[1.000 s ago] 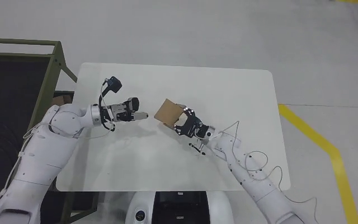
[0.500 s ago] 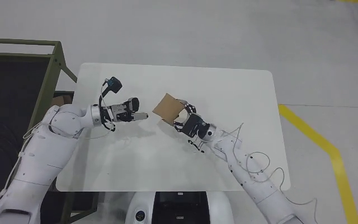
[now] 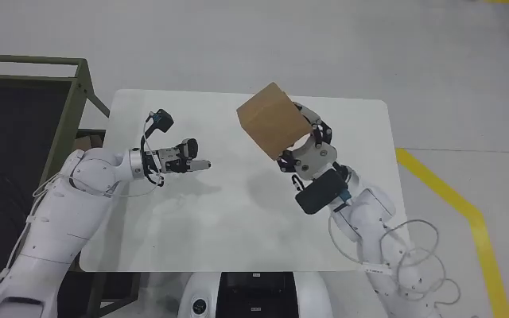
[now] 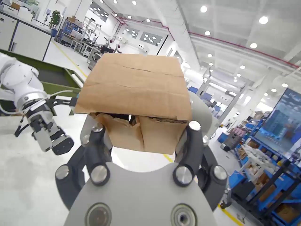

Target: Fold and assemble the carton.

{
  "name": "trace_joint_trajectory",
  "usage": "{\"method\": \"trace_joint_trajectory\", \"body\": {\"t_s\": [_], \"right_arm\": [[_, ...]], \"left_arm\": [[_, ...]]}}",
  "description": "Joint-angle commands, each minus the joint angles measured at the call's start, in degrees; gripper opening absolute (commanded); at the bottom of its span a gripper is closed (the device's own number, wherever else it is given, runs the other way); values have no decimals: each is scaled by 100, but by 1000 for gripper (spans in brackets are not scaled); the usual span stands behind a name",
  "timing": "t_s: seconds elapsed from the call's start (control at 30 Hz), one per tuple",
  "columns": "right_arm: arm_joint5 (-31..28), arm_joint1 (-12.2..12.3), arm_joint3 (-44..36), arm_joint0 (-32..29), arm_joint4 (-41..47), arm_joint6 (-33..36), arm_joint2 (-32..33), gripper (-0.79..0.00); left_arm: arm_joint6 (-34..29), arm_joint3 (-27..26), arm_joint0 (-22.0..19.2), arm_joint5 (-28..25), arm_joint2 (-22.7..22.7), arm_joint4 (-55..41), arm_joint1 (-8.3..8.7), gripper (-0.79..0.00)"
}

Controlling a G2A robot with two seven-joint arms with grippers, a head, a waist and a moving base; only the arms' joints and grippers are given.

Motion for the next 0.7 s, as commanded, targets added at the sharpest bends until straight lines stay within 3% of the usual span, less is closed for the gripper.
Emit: {"method": "trace_joint_trajectory", "body": {"t_s": [0.0,0.3,0.5,0.67], "right_arm": [[11,12,-484,-14,-60,300,95,-785],[289,-25,-1979,428,-976,2076,-84,-785],[698,-137,-1987,1158,-1575,2895,-539,-785],[960,-216,-1987,1297,-1361,3222,-781,-785]], "left_arm": [[0,0,0,0,0,0,0,0],[0,0,0,0,0,0,0,0],[0,0,0,0,0,0,0,0],[0,0,0,0,0,0,0,0]]}}
